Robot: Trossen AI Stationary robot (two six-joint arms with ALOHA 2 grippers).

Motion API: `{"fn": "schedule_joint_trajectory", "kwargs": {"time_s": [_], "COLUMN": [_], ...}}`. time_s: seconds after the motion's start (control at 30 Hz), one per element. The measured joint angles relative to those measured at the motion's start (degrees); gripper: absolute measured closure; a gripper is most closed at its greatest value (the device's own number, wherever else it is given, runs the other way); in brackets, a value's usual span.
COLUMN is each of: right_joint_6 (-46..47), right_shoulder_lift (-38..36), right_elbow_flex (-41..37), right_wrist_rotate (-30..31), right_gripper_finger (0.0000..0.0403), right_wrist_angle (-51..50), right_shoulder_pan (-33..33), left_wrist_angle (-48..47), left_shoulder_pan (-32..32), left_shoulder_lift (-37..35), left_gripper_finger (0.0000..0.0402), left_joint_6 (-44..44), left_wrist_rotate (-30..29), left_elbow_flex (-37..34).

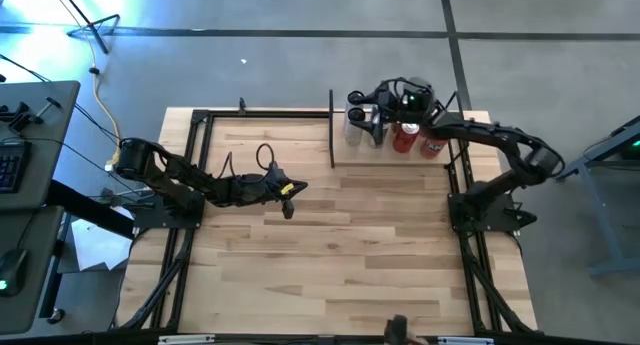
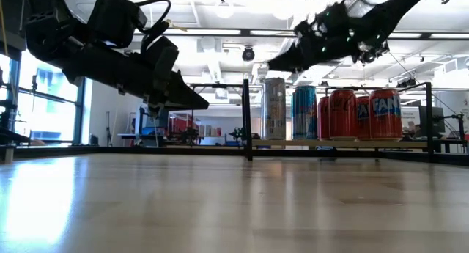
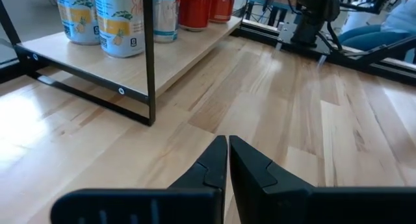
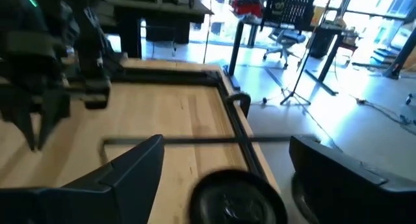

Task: Place canned beverage on shelf
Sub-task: Return to Home Position

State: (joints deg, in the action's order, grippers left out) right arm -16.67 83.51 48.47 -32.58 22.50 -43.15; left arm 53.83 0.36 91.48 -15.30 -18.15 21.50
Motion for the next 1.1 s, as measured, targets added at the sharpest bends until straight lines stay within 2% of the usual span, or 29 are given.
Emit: {"fn": "schedule_joint_trajectory", "kwargs": {"time_s": [0.13, 0.27, 0.4, 0.53, 0.6, 0.8, 0.97, 1.1], "right_joint_6": [0.06, -3.07, -6.16, -7.33, -6.40, -2.56, 1.37, 4.13], "right_shoulder_lift": [-6.16, -12.88, -18.70, -23.52, -25.63, -30.93, -34.28, -37.20], "right_elbow_flex": [0.00, -0.38, -4.06, -11.59, -16.33, -27.98, -33.88, -37.50], "right_wrist_rotate": [2.11, 4.82, 11.51, 14.72, 16.79, 27.01, 30.55, 36.85], "right_gripper_finger": [0.0092, 0.0138, 0.0231, 0.0353, 0.0389, 0.0378, 0.0400, 0.0402], "right_wrist_angle": [-5.87, -13.17, -14.04, -7.92, -3.22, 5.07, 6.13, 6.86], "right_shoulder_pan": [1.74, 5.66, 12.75, 19.03, 22.13, 30.77, 36.61, 40.03], "left_wrist_angle": [-0.11, -0.69, -4.13, -8.25, -10.31, -10.54, -10.74, -10.93], "left_shoulder_pan": [0.00, -0.03, -0.04, -0.02, -0.02, 0.00, 0.00, 0.98], "left_shoulder_lift": [-0.19, -2.74, -8.14, -14.04, -16.88, -23.09, -26.68, -28.50], "left_gripper_finger": [0.0400, 0.0401, 0.0401, 0.0401, 0.0401, 0.0401, 0.0401, 0.0401], "left_joint_6": [3.44, 5.78, 8.24, 11.25, 12.68, 13.96, 16.33, 20.14], "left_wrist_rotate": [1.73, 5.23, 5.81, 5.81, 5.86, 10.05, 10.14, 9.15], "left_elbow_flex": [0.00, 0.02, 0.04, 0.02, 0.01, -2.06, -4.23, -4.61]}}
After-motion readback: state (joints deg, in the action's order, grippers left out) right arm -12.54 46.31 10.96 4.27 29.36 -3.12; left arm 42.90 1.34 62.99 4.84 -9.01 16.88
